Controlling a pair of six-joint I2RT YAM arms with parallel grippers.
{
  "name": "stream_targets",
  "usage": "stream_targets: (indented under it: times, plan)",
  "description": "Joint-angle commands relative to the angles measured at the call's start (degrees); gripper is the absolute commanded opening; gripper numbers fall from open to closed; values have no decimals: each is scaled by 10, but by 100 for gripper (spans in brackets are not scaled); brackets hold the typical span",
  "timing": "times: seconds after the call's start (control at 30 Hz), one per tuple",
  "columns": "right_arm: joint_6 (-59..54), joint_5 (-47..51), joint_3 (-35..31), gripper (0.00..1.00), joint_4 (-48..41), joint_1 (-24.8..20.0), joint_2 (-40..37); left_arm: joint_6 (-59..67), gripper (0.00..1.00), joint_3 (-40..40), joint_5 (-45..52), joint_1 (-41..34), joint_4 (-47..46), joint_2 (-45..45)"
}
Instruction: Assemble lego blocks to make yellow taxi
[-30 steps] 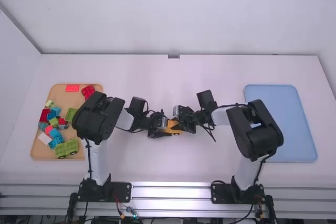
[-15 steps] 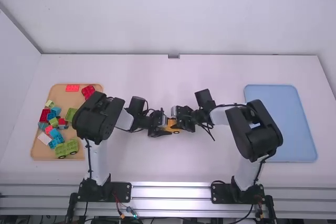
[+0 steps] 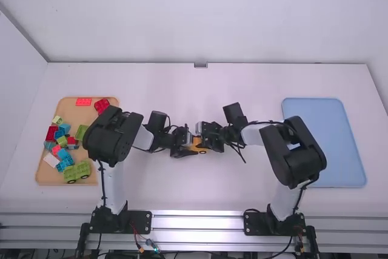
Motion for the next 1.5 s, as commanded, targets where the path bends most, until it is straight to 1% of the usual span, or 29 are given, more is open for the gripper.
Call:
stream_targets:
  times: [0.0,0.03,0.07,0.17,0.37,0.53,0.6,0.63,0.67,0.7,0.73,0.77,0.8,0.83,0.87,0.9,0.97,1.07,1.13,1.23,1.37,1.4,1.47]
  plan:
    - [31,52,-3,27,-6,17,32,3,48,8,-15,-12,3,9]
    - [26,43,-2,29,-5,15,32,3,48,8,-16,-12,3,9]
    - [19,26,-3,33,-5,12,32,3,48,9,-15,-12,2,9]
    - [14,0,-3,38,-3,11,32,3,47,8,-16,-12,4,9]
    - [14,-13,-3,43,17,12,31,3,46,8,-16,-12,3,9]
    - [12,-75,-4,49,27,-1,7,3,47,8,-16,-12,2,9]
    - [12,-96,-4,57,26,-16,-11,3,49,8,-16,-12,2,9]
    - [12,-102,-4,58,25,-22,-18,3,50,8,-16,-12,2,9]
    - [12,-107,-4,68,22,-29,-26,3,54,8,-16,-12,2,9]
    - [14,-109,-5,73,16,-38,-35,3,57,8,-16,-13,2,9]
    - [14,-108,-5,82,7,-45,-40,3,59,8,-16,-12,2,9]
    - [14,-106,-7,94,0,-52,-45,3,61,8,-16,-12,2,9]
    - [14,-106,-8,98,-4,-56,-47,3,63,8,-17,-12,2,9]
    - [14,-106,-10,99,-18,-70,-49,-1,73,8,-25,-13,1,9]
    - [14,-107,-14,99,-22,-77,-49,-5,79,8,-28,-13,2,9]
    - [13,-106,-17,99,-23,-82,-49,-8,82,8,-31,-13,2,9]
    - [12,-107,-34,99,-15,-95,-49,-22,99,11,-41,-13,4,9]
    - [12,-98,-61,99,13,-102,-49,-44,99,16,-49,-11,-1,4]
    - [16,-79,-87,99,51,-103,-49,-58,99,18,-56,-10,-17,-11]
    - [52,-42,-122,99,115,-92,-49,-41,99,21,-56,-9,-72,-52]
    - [78,12,-132,99,134,-68,-49,-26,99,24,-61,2,-158,-128]
    - [78,13,-132,99,134,-66,-49,-27,99,24,-63,3,-164,-136]
    - [78,9,-129,99,136,-52,-49,-29,99,24,-89,7,-208,-186]
